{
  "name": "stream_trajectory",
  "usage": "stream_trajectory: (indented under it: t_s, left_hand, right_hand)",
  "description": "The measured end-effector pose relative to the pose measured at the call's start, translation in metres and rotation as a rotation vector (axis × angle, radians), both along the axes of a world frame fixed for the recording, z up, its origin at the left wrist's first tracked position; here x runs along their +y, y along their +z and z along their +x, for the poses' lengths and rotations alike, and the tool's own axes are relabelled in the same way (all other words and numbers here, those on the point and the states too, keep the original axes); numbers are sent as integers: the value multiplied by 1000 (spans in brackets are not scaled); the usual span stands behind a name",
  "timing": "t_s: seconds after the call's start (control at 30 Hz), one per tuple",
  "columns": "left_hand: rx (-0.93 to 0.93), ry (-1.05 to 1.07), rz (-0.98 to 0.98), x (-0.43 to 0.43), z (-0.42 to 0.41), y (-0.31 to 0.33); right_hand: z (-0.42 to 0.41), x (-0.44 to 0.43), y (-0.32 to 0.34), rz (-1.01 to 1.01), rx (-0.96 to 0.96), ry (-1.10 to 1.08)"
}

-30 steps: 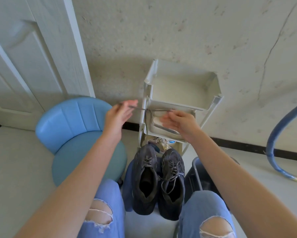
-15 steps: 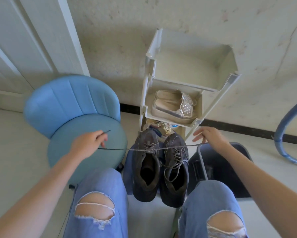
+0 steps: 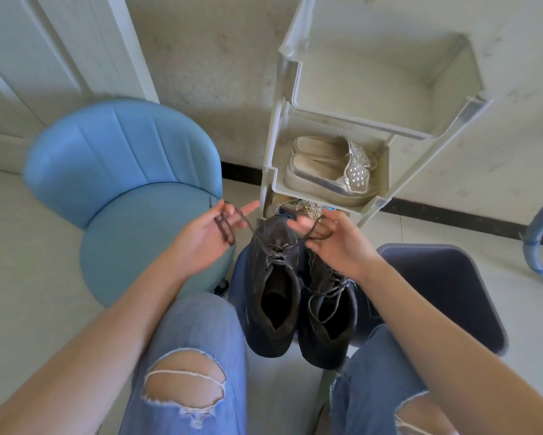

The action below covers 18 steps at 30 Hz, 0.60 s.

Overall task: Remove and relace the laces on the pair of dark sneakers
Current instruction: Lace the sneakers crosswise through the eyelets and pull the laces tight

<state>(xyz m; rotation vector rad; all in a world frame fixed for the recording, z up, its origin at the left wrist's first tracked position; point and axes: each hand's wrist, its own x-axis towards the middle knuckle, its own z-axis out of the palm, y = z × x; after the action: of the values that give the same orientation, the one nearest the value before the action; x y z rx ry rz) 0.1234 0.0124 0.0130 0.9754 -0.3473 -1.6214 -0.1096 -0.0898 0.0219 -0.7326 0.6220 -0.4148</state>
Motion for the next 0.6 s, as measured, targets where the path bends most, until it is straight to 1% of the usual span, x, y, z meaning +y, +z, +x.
stream_trajectory:
  t_s: [0.03,0.07,0.1,0.13,0.17,0.23,0.3,0.33,0.37,0.43,0.5,0.6]
  left_hand:
    - [62,-11,-8,-5,-3,6]
    - [96,-26,-9,-9,-5,8]
    - [94,-42,-2,-13,-7,8]
    - [30,-59,20,-15,-10,7]
    - [-106,-90,50,-16,-12,3]
    - [-530,-240,65,-17,-16,-7]
    - [-922,-425,31,-18,-20,-19]
    - [-1069,-496,3,-18,-21,-24]
    - [-1182,-557,-25,-17,-20,-26]
    - [-1328,-685,-69,-14,-17,-30]
    - [-1361,-736,-51,-11,-13,-35]
    - [-1330,-655,-31,-8,-12,-42]
  right_hand:
    - [8,2,1,36,20,-2]
    - [14,2,2,13,81,22]
    - [16,1,0,-96,199,73]
    - [15,-1,-3,-269,350,152]
    - [14,-2,-7,-465,494,245]
    - [13,-5,-15,-797,681,444]
    - [9,-7,-23,-1042,800,658]
    - [6,-9,-26,-1120,864,738]
    - [3,-12,-28,-1144,921,778]
    - [-7,-17,-32,-1115,1009,764]
    - [-13,-18,-35,-1063,1058,683]
    - [-11,-13,-40,-960,1045,518]
